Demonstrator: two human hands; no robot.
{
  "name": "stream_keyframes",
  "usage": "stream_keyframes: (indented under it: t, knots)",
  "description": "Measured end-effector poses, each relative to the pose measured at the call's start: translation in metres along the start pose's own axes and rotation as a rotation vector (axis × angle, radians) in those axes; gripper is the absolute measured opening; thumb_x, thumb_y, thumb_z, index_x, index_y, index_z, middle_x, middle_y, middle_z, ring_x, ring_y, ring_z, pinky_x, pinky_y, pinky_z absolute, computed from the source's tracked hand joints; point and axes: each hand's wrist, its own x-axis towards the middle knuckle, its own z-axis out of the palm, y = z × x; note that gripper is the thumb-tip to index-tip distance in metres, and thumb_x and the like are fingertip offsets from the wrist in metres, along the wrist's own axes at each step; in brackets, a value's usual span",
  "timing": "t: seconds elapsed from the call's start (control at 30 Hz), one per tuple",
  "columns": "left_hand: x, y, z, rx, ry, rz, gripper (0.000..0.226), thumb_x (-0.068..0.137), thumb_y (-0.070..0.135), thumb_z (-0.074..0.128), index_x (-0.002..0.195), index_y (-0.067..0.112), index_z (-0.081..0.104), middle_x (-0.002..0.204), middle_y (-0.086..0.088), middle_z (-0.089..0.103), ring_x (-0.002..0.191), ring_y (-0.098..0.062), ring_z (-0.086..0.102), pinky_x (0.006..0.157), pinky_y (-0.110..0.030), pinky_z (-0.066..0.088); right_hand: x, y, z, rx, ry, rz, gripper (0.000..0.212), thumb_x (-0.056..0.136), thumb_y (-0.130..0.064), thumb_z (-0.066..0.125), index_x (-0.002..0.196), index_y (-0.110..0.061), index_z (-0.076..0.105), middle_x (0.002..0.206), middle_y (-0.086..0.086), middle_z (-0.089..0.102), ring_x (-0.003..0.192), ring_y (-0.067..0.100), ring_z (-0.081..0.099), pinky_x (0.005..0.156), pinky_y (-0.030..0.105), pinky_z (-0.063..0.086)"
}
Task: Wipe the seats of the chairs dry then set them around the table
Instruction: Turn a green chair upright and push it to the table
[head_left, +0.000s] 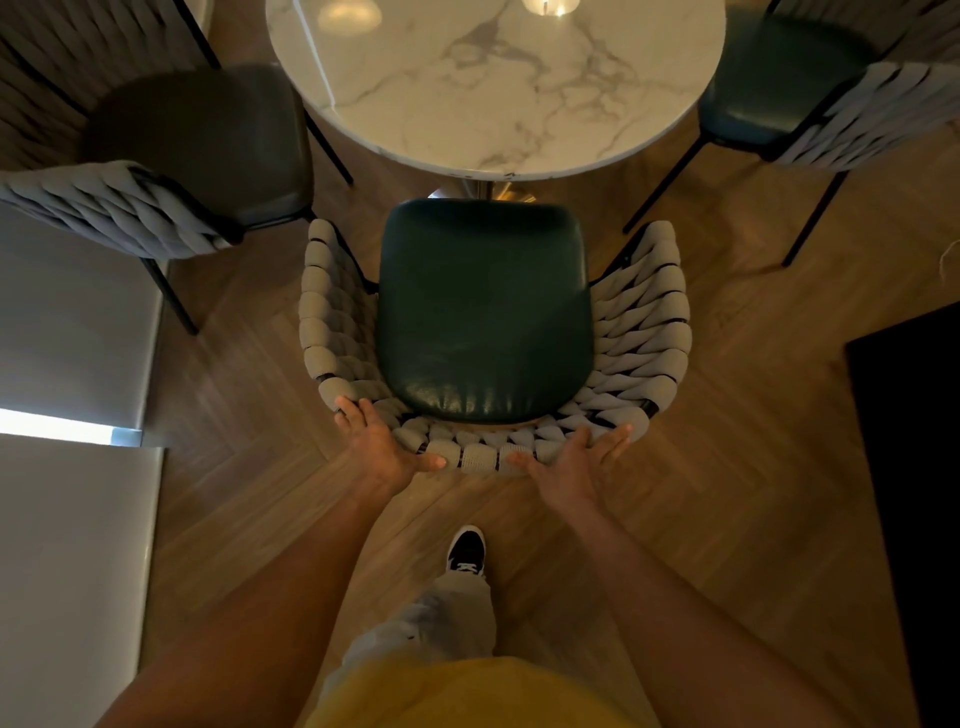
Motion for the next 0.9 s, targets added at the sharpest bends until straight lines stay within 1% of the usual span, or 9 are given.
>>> stream_keyframes:
  t: [0.3, 0.4, 0.5, 0.57, 0.67, 0.73, 0.77, 0.83, 0.9]
  knots:
    - [0.001, 0.0, 0.0, 0.007, -0.01, -0.001, 0.142, 0.06, 0.051, 0.086, 0.152, 0.001, -0.01, 0.158, -0.017, -0.025, 0.145, -0.037, -0.021, 0.119, -0.048, 0.001, -0.003, -0.001, -0.002, -0.046, 0.01, -0.006, 0.119, 0.072, -0.071, 0.062, 0.153, -0.01, -0.001, 0.146, 0.016, -0.042, 0.136, 0.038, -0.034, 0.117, 0.048, 0.003]
    - [-0.003, 0.004, -0.005, 0.059, -0.034, -0.005, 0.135, 0.064, 0.054, 0.082, 0.153, 0.003, -0.006, 0.158, -0.018, -0.023, 0.145, -0.039, -0.019, 0.119, -0.048, 0.002, -0.01, -0.003, -0.007, -0.067, 0.012, -0.005, 0.117, 0.074, -0.073, 0.059, 0.153, -0.013, -0.001, 0.148, 0.017, -0.04, 0.138, 0.039, -0.032, 0.117, 0.047, 0.009]
    - [-0.007, 0.004, -0.005, 0.105, -0.03, 0.039, 0.11, 0.067, 0.058, 0.079, 0.151, 0.012, 0.023, 0.158, -0.022, -0.019, 0.145, -0.044, -0.015, 0.118, -0.052, 0.005, -0.012, -0.002, -0.01, -0.077, 0.012, -0.036, 0.113, 0.074, -0.076, 0.055, 0.153, -0.014, 0.002, 0.149, 0.018, -0.037, 0.138, 0.039, -0.03, 0.116, 0.048, 0.009]
    - [-0.011, 0.002, -0.004, 0.134, -0.018, 0.082, 0.093, 0.07, 0.062, 0.075, 0.143, 0.018, 0.038, 0.158, -0.023, -0.015, 0.145, -0.045, -0.013, 0.119, -0.055, 0.009, -0.011, 0.009, -0.01, -0.088, 0.045, -0.094, 0.101, 0.079, -0.073, 0.052, 0.153, -0.019, 0.009, 0.151, 0.017, -0.034, 0.14, 0.038, -0.026, 0.116, 0.048, 0.009]
    - [-0.02, 0.004, 0.002, 0.213, -0.022, 0.191, 0.068, 0.085, 0.059, 0.061, 0.141, 0.022, 0.045, 0.158, -0.019, 0.01, 0.146, -0.04, -0.007, 0.119, -0.056, 0.003, -0.012, 0.041, -0.011, -0.114, 0.095, -0.212, 0.078, 0.09, -0.051, 0.056, 0.151, -0.029, 0.013, 0.156, 0.01, -0.025, 0.145, 0.035, -0.011, 0.117, 0.047, 0.02]
    - [-0.024, 0.007, 0.012, 0.245, -0.029, 0.269, 0.054, 0.093, 0.055, 0.051, 0.136, 0.024, 0.051, 0.152, -0.014, 0.031, 0.147, -0.033, 0.004, 0.117, -0.054, -0.006, -0.011, 0.063, -0.015, -0.145, 0.114, -0.303, 0.075, 0.092, -0.032, 0.057, 0.15, -0.036, 0.011, 0.159, 0.007, -0.012, 0.147, 0.033, 0.001, 0.114, 0.048, 0.029]
    - [-0.026, 0.011, 0.017, 0.258, -0.037, 0.274, 0.053, 0.093, 0.057, 0.047, 0.134, 0.025, 0.053, 0.15, -0.013, 0.037, 0.146, -0.032, 0.01, 0.117, -0.054, -0.005, -0.013, 0.071, -0.018, -0.118, 0.094, -0.325, 0.075, 0.092, -0.028, 0.057, 0.149, -0.04, 0.01, 0.159, 0.007, -0.001, 0.146, 0.031, 0.01, 0.112, 0.048, 0.033]
    - [-0.034, 0.026, 0.026, 0.273, -0.076, 0.27, 0.054, 0.09, 0.062, 0.047, 0.129, 0.026, 0.056, 0.143, -0.012, 0.046, 0.141, -0.034, 0.023, 0.118, -0.053, 0.012, -0.017, 0.084, -0.027, -0.006, 0.032, -0.301, 0.07, 0.093, -0.028, 0.055, 0.147, -0.044, 0.014, 0.151, 0.008, 0.025, 0.137, 0.027, 0.032, 0.106, 0.046, 0.04]
    - [-0.046, 0.047, 0.036, 0.24, -0.132, 0.316, 0.05, 0.088, 0.058, 0.053, 0.123, 0.023, 0.06, 0.129, -0.008, 0.057, 0.126, -0.029, 0.044, 0.107, -0.045, 0.038, -0.018, 0.1, -0.037, 0.05, -0.007, -0.236, 0.059, 0.095, -0.03, 0.053, 0.148, -0.031, 0.027, 0.146, 0.008, 0.035, 0.131, 0.027, 0.039, 0.106, 0.042, 0.039]
